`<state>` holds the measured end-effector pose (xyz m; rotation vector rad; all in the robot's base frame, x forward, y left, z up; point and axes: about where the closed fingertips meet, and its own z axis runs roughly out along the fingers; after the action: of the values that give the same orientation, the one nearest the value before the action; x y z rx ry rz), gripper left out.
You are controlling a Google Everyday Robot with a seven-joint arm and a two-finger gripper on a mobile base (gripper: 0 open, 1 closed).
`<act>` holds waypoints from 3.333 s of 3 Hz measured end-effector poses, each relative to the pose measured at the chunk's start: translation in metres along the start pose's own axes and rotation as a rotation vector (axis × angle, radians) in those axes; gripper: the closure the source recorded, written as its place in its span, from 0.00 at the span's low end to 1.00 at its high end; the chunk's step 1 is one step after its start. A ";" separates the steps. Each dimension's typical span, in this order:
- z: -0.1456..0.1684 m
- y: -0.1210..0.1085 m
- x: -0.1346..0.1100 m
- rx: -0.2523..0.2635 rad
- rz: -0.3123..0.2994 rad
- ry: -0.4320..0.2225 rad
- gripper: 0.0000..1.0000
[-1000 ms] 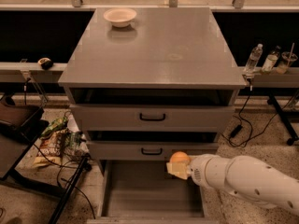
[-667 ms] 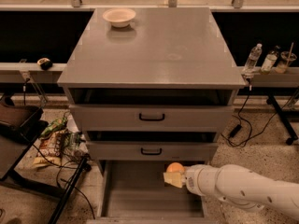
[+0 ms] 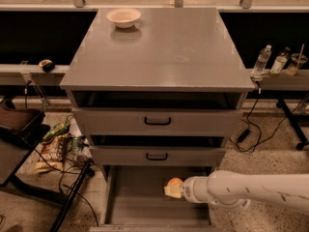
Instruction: Place orange into bottom drawer
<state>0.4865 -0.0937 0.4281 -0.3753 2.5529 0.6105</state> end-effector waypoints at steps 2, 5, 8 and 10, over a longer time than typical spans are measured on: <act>0.023 -0.014 0.003 -0.025 0.031 0.034 1.00; 0.173 -0.094 0.073 -0.218 0.232 0.225 1.00; 0.278 -0.111 0.064 -0.135 0.289 0.189 1.00; 0.284 -0.110 0.091 -0.134 0.339 0.168 0.73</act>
Offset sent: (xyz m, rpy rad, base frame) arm 0.0609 -0.0084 -0.1184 0.1042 0.2440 -0.0020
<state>0.5608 -0.0646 0.1205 -0.0345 2.7690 0.9103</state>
